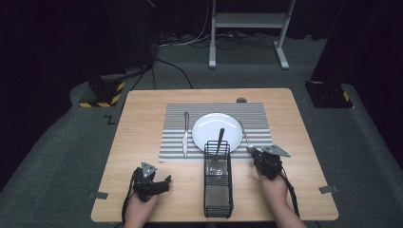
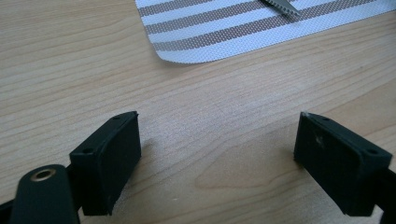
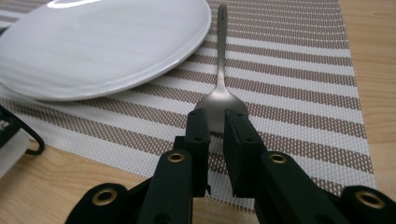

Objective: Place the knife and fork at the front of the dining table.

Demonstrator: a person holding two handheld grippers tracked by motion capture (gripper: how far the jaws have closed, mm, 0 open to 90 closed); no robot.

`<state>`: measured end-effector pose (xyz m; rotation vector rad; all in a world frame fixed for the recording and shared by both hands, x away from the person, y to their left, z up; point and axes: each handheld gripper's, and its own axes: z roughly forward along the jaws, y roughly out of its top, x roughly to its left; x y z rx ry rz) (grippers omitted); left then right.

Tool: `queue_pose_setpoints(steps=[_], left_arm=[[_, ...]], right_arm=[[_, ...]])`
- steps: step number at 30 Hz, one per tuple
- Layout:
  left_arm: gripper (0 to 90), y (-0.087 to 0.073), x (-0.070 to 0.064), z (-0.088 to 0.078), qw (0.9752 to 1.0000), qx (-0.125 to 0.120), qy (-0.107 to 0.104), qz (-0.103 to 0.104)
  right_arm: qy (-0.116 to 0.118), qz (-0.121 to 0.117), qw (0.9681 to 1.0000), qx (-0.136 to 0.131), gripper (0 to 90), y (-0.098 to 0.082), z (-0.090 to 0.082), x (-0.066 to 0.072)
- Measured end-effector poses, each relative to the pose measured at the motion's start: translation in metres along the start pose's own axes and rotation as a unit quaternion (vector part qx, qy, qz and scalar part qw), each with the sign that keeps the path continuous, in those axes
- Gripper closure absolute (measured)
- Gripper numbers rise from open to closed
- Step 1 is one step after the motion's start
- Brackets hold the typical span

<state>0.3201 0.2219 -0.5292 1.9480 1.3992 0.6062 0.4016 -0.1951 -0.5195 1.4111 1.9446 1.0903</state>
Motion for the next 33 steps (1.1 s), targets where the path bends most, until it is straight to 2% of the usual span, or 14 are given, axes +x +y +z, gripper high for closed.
queue_pose_setpoints(steps=[4, 9, 14, 19, 28, 33], left_arm=[[14.7, 0.000, 0.000, 0.000, 1.0000, 0.000, 0.000, 0.000], [14.7, 0.000, 0.001, 0.000, 1.0000, -0.001, -0.002, -0.003], [14.7, 0.000, 0.001, 0.000, 1.0000, -0.002, -0.002, -0.005], [14.8, 0.000, 0.001, -0.001, 1.0000, -0.003, -0.005, -0.007], [14.8, -0.001, 0.001, -0.001, 1.0000, -0.003, -0.005, -0.007], [14.8, -0.001, 0.001, -0.001, 0.9999, -0.003, -0.006, -0.008]], right_arm=[[-0.004, 0.008, 0.9999, -0.008, 74.0, 0.010, 0.006, -0.003], [-0.017, 0.011, 0.9997, -0.010, 71.4, 0.024, 0.025, -0.003], [-0.033, 0.010, 0.9994, 0.007, 71.6, 0.034, 0.047, -0.001], [-0.041, -0.004, 0.9988, 0.028, 74.9, 0.038, 0.059, 0.001], [-0.042, -0.003, 0.9983, 0.042, 84.1, 0.039, 0.065, 0.002], [-0.046, -0.009, 0.9979, 0.045, 84.9, 0.039, 0.065, 0.004]])
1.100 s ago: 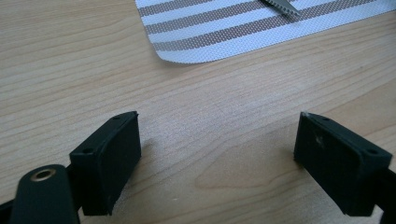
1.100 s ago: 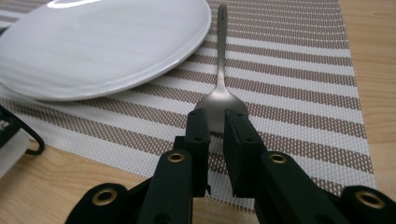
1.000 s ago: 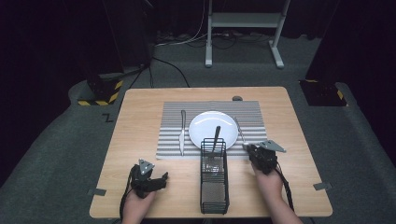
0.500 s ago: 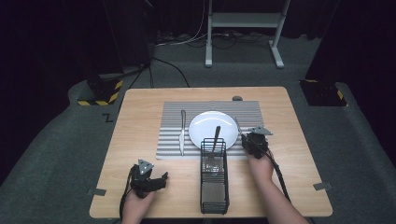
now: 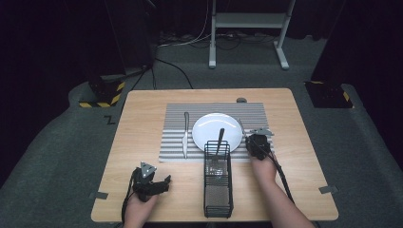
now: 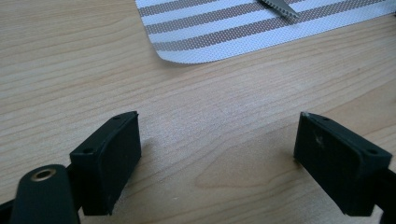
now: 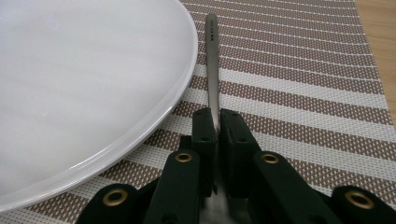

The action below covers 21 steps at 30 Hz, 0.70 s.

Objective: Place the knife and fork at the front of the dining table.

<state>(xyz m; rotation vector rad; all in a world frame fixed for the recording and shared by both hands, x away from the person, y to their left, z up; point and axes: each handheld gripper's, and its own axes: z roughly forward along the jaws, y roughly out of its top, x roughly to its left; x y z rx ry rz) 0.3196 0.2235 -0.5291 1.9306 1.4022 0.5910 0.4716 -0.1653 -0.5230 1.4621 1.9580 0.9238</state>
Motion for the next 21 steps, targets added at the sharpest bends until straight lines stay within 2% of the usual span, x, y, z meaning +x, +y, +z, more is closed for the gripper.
queue_pose_setpoints(steps=[7, 14, 16, 20, 21], left_arm=[[14.8, 0.0000, 0.0000, 0.0000, 1.0000, 0.000, 0.000, 0.000], [14.8, 0.0000, -0.0001, 0.0000, 1.0000, 0.000, 0.000, 0.001], [14.8, 0.0000, -0.0002, 0.0001, 1.0000, 0.000, 0.000, 0.002], [14.8, 0.0000, -0.0001, -0.0001, 1.0000, 0.000, -0.002, 0.002], [14.8, -0.0001, 0.0000, -0.0002, 1.0000, 0.000, -0.002, 0.002]], right_arm=[[-0.019, 0.010, 0.9998, 0.000, 85.6, -0.0010, -0.0013, 0.0015], [-0.044, 0.033, 0.9985, -0.001, 85.6, -0.0037, -0.0045, -0.0023], [-0.049, 0.051, 0.9975, 0.002, 85.6, -0.0037, -0.0056, -0.0010], [-0.046, 0.065, 0.9969, 0.001, 84.7, -0.0039, -0.0062, 0.0048], [-0.044, 0.065, 0.9970, 0.000, 82.0, -0.0038, -0.0063, 0.0067]])
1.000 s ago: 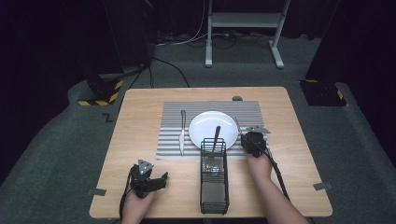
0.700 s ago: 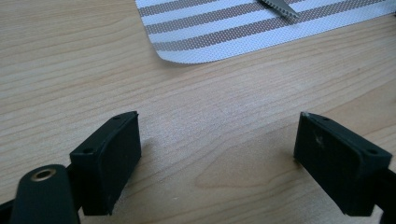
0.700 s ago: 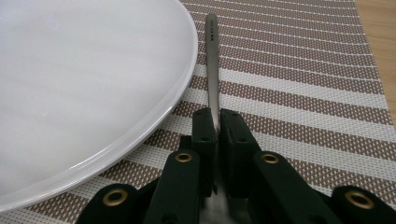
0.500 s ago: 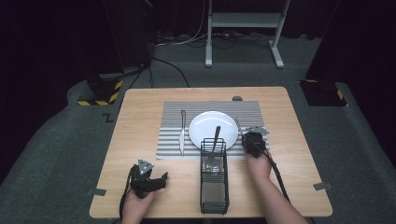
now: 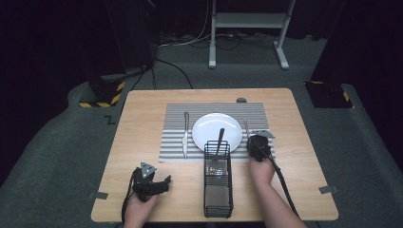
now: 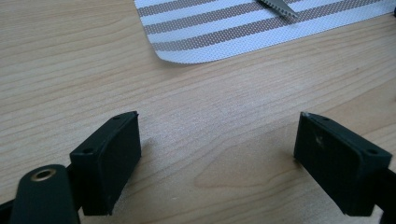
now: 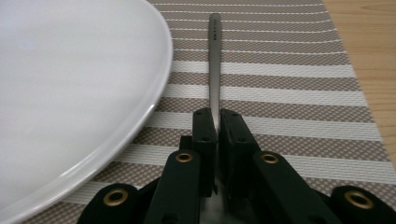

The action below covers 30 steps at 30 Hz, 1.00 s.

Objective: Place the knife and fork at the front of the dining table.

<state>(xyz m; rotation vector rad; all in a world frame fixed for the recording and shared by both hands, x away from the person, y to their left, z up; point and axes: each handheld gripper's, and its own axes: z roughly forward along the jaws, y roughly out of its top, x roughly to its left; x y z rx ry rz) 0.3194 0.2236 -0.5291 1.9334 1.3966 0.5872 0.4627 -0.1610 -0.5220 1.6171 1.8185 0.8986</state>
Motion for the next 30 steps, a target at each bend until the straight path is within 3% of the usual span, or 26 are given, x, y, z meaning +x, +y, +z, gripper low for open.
queue_pose_setpoints(steps=[6, 10, 14, 17, 19, 23, 26, 30], left_arm=[[14.8, 0.000, 0.000, 0.000, 1.0000, 0.000, -0.002, 0.000], [14.8, 0.000, 0.000, 0.000, 1.0000, 0.000, -0.001, 0.001], [14.9, 0.000, -0.001, 0.000, 1.0000, 0.003, 0.002, 0.005], [14.8, 0.000, -0.002, 0.001, 0.9999, 0.003, 0.006, 0.009], [14.8, 0.000, -0.002, 0.001, 0.9999, 0.003, 0.005, 0.009], [14.8, 0.000, -0.002, 0.001, 0.9999, 0.003, 0.006, 0.008], [14.8, 0.000, -0.002, 0.001, 0.9999, 0.003, 0.007, 0.009], [14.7, 0.000, -0.002, 0.001, 0.9999, 0.003, 0.006, 0.009]], right_arm=[[0.017, -0.004, 0.9997, -0.016, 70.7, 0.001, -0.007, 0.003], [0.039, -0.006, 0.9983, -0.042, 60.8, 0.005, -0.022, 0.002], [0.075, -0.021, 0.9912, -0.107, 46.2, 0.006, -0.050, 0.000], [0.095, -0.031, 0.9801, -0.172, 43.1, 0.003, -0.078, -0.001], [0.113, -0.026, 0.9716, -0.206, 42.1, 0.001, -0.096, -0.003], [0.150, -0.027, 0.9518, -0.266, 41.3, -0.002, -0.127, 0.001], [0.175, -0.033, 0.9428, -0.282, 41.7, 0.000, -0.141, 0.009], [0.203, -0.044, 0.9334, -0.292, 41.7, 0.005, -0.152, 0.022]])
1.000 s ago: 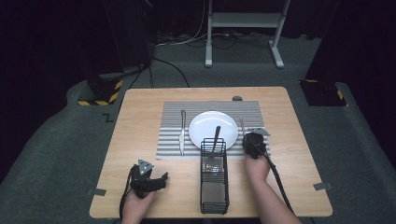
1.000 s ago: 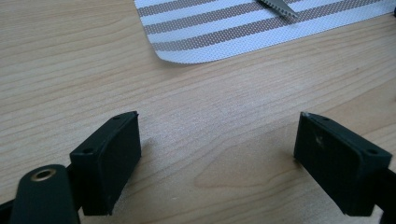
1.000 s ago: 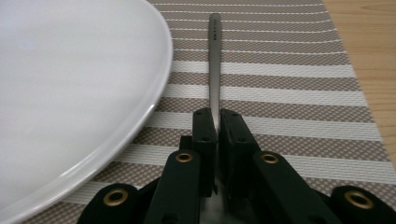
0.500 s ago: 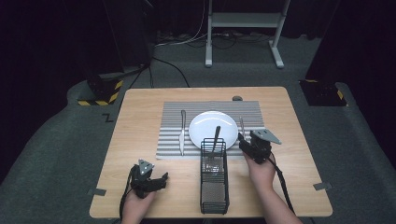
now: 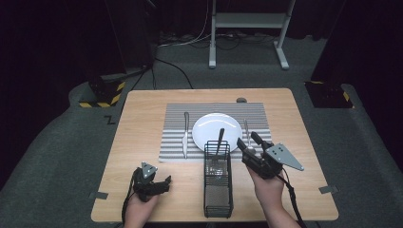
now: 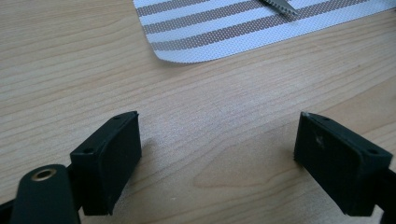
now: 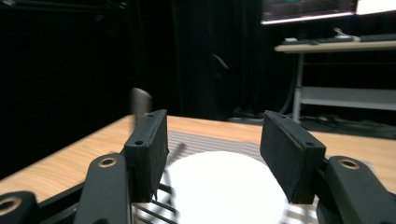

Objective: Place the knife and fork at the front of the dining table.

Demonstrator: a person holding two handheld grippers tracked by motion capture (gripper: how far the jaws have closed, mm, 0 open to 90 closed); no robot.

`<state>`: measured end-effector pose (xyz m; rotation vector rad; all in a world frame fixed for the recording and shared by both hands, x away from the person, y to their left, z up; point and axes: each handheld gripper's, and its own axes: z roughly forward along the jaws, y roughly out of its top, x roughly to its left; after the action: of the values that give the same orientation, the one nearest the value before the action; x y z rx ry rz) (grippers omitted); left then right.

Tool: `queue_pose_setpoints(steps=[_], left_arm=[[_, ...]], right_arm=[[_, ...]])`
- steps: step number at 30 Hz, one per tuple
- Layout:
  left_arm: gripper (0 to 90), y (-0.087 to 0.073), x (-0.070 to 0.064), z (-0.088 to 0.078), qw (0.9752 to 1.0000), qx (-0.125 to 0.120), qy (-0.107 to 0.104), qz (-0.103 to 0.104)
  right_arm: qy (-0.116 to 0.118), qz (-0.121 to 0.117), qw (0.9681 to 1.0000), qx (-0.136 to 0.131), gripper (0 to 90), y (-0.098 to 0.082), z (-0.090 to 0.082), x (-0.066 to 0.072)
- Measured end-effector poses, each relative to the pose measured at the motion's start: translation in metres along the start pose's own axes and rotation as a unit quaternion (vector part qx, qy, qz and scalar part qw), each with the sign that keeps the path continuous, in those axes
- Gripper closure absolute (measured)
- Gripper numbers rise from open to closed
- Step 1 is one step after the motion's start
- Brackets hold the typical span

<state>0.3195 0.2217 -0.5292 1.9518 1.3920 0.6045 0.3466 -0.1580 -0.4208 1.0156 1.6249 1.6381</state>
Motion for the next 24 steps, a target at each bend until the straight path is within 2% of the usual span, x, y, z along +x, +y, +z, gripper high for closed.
queue_pose_setpoints(steps=[5, 11, 14, 16, 19, 20, 22, 23, 24], left_arm=[[14.8, 0.000, 0.000, 0.000, 1.0000, 0.000, 0.000, 0.000], [14.8, 0.000, 0.000, 0.000, 1.0000, 0.000, 0.000, 0.000], [14.7, 0.000, 0.000, 0.000, 1.0000, 0.000, -0.001, -0.001], [14.8, 0.000, 0.000, 0.000, 1.0000, 0.000, -0.001, -0.002], [14.7, 0.000, 0.000, 0.000, 1.0000, 0.000, -0.001, 0.000], [14.5, 0.000, 0.000, 0.000, 1.0000, 0.000, -0.002, -0.001], [14.5, 0.000, 0.000, 0.000, 1.0000, 0.000, -0.002, 0.001], [14.4, 0.000, 0.000, 0.000, 1.0000, 0.001, -0.003, 0.001], [14.4, 0.000, 0.000, 0.000, 1.0000, 0.001, -0.003, 0.001]], right_arm=[[0.028, 0.004, 0.9996, -0.005, 42.1, 0.008, 0.006, 0.014], [0.054, 0.004, 0.9984, 0.014, 47.0, 0.007, 0.022, 0.028], [0.057, -0.002, 0.9981, 0.023, 49.7, 0.004, 0.031, 0.032], [0.060, 0.002, 0.9978, 0.029, 52.1, 0.003, 0.040, 0.032], [0.056, 0.007, 0.9970, 0.052, 59.7, 0.000, 0.052, 0.031], [0.059, 0.012, 0.9962, 0.062, 66.6, -0.002, 0.056, 0.030], [0.057, 0.015, 0.9959, 0.068, 74.2, -0.004, 0.059, 0.030], [0.064, 0.017, 0.9954, 0.068, 77.8, -0.005, 0.059, 0.030], [0.065, 0.016, 0.9956, 0.065, 78.1, -0.006, 0.059, 0.031]])
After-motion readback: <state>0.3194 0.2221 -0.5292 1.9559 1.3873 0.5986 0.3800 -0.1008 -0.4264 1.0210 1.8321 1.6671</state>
